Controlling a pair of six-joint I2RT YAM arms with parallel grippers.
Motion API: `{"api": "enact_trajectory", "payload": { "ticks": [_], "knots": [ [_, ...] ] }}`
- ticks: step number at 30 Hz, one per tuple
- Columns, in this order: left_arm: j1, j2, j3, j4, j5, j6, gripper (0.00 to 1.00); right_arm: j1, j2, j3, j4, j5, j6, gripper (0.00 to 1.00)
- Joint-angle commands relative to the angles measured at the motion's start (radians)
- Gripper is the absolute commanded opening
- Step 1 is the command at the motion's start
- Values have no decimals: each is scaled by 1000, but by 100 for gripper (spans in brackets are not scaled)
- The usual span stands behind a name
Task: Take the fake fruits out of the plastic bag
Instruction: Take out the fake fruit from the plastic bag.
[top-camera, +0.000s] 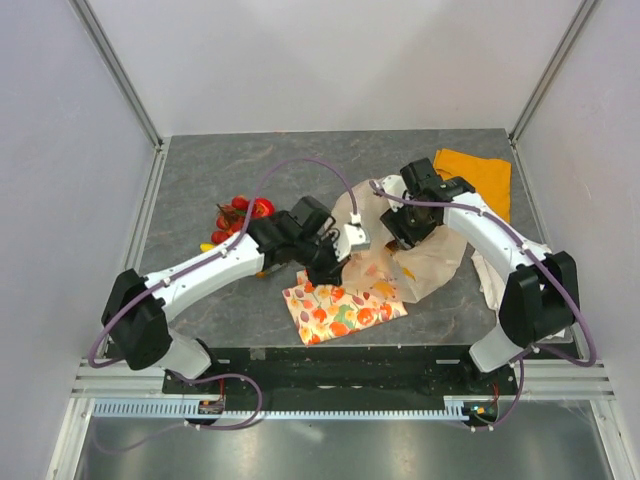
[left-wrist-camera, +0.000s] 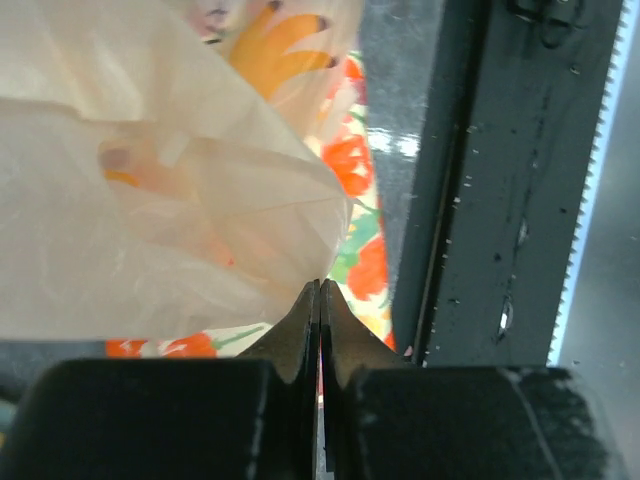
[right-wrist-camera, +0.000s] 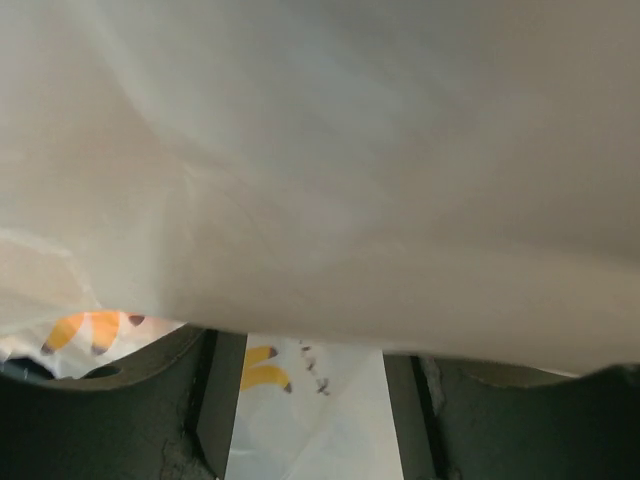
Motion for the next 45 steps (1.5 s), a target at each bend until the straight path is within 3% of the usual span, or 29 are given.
{"api": "enact_trajectory", "payload": {
  "ticks": [1,8,11,14,25,31,36,38,39,41,42,44,45],
  "knots": [
    [122,-17,108,67,8,-72,2,-10,-67,72,98,-6,20,63],
    [317,4,228,135,104,-284,2,-7,-134,-9,137,-145,8,54],
    [319,19,231,159,157,-309,2,-7,-115,9,85,-265,-14,45],
    [320,32,226,187,188,-359,2,1,-105,19,80,-299,-15,44],
    [322,72,272,210,219,-407,2,-11,53,37,144,-81,92,43],
    [322,82,280,210,226,-405,2,-16,176,107,166,-25,95,57],
    [322,84,278,202,223,-396,2,-16,296,141,201,23,66,61],
    [322,85,275,199,219,-389,2,-18,320,149,210,28,31,52],
    [322,87,274,198,217,-389,2,-22,319,150,218,26,17,36],
    [322,90,277,198,214,-385,2,-28,294,152,224,15,-6,24],
    [322,95,278,198,213,-384,2,-33,279,157,218,9,-18,12],
    [322,104,286,202,205,-379,2,-39,219,173,198,-33,-37,1],
    [325,113,291,202,205,-379,2,-38,198,181,163,-55,-51,0]
  ]
}}
